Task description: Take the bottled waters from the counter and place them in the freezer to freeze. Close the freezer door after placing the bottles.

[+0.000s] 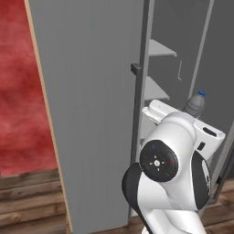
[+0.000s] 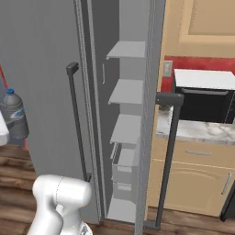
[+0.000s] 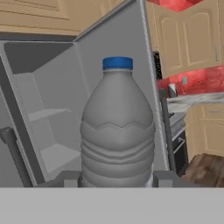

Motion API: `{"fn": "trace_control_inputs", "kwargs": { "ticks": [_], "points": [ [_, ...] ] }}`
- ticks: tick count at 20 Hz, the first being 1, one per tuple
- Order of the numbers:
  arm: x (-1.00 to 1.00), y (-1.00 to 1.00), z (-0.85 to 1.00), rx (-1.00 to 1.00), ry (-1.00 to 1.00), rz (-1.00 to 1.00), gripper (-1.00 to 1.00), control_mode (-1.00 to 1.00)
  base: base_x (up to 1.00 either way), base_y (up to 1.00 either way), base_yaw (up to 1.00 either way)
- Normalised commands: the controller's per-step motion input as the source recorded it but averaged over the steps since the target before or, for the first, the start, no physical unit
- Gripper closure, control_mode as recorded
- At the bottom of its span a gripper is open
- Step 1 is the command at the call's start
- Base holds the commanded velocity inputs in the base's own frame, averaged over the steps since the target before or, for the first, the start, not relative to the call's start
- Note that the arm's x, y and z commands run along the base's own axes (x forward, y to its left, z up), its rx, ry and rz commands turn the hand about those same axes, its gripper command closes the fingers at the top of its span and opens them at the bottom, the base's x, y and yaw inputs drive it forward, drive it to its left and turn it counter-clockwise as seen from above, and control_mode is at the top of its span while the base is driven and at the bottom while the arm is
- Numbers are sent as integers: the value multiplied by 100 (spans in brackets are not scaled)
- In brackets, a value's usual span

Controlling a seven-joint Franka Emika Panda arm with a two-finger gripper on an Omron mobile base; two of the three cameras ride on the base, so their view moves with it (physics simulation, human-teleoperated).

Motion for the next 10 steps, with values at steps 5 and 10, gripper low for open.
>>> {"fn": "trace_control_inputs", "kwargs": {
  "ticks": [5,10],
  "points": [
    [0,0,0,0,0,0,100,100,32,-22,0],
    [0,0,0,0,0,0,100,100,34,-19,0]
  ]
}}
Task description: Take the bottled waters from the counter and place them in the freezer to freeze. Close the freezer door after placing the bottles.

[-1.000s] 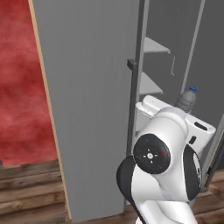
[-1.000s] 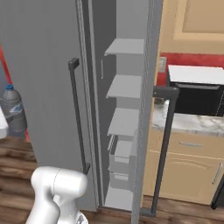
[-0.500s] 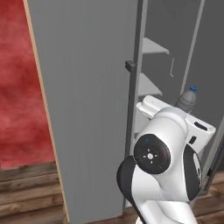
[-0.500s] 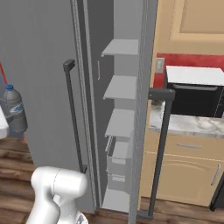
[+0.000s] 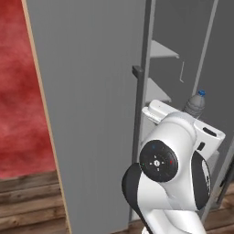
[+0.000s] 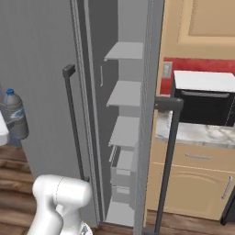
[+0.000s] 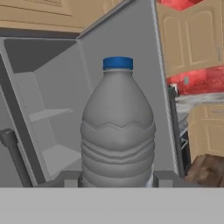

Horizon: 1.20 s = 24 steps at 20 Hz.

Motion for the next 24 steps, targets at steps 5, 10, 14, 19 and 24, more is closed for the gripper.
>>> {"fn": "trace_control_inputs", "kwargs": {
  "ticks": [5,10,14,19,24],
  "points": [
    [0,0,0,0,0,0,100,100,32,-13,0],
    [0,0,0,0,0,0,100,100,32,-9,0],
    [0,0,0,0,0,0,100,100,35,-11,0],
    [0,0,0,0,0,0,100,100,37,-9,0],
    [0,0,0,0,0,0,100,100,33,-9,0]
  ]
}}
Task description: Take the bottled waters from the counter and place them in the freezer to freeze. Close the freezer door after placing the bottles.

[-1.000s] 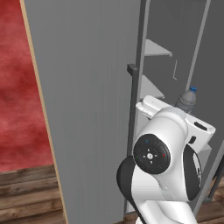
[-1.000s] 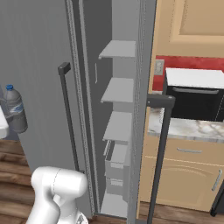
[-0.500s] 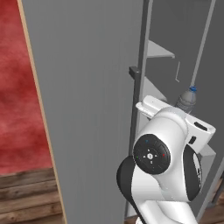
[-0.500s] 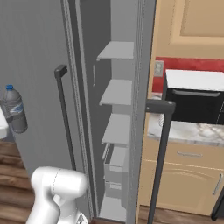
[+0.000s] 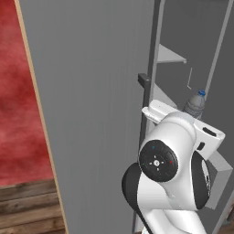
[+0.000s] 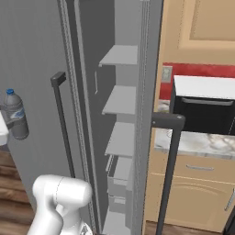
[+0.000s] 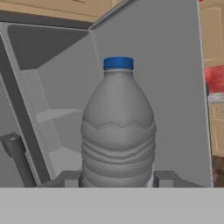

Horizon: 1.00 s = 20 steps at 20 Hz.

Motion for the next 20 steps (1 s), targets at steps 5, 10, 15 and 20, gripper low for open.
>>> {"fn": "trace_control_inputs", "kwargs": {
  "ticks": [5,10,15,20],
  "points": [
    [0,0,0,0,0,0,100,100,32,-12,0],
    [0,0,0,0,0,0,100,100,30,-22,0],
    [0,0,0,0,0,0,100,100,22,-39,-1],
    [0,0,0,0,0,0,100,100,19,-40,-1]
  ]
}}
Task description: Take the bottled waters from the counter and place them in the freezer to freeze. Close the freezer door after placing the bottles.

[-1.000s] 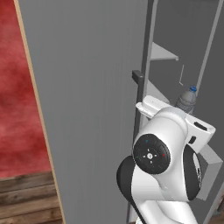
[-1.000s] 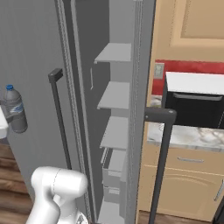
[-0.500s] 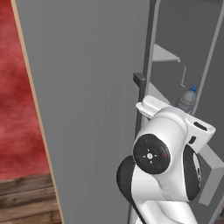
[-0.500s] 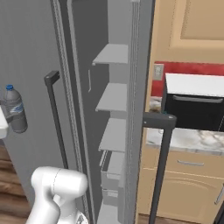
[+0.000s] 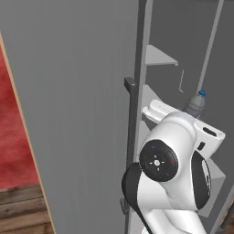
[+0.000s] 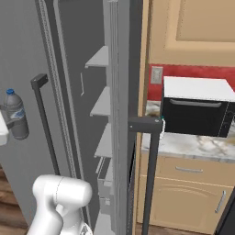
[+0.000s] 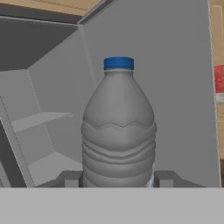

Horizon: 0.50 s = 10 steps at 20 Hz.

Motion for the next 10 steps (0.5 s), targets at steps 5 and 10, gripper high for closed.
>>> {"fn": "trace_control_inputs", "kwargs": {
  "ticks": [5,10],
  "points": [
    [0,0,0,0,0,0,100,100,19,-32,0],
    [0,0,0,0,0,0,100,100,19,-27,0]
  ]
}}
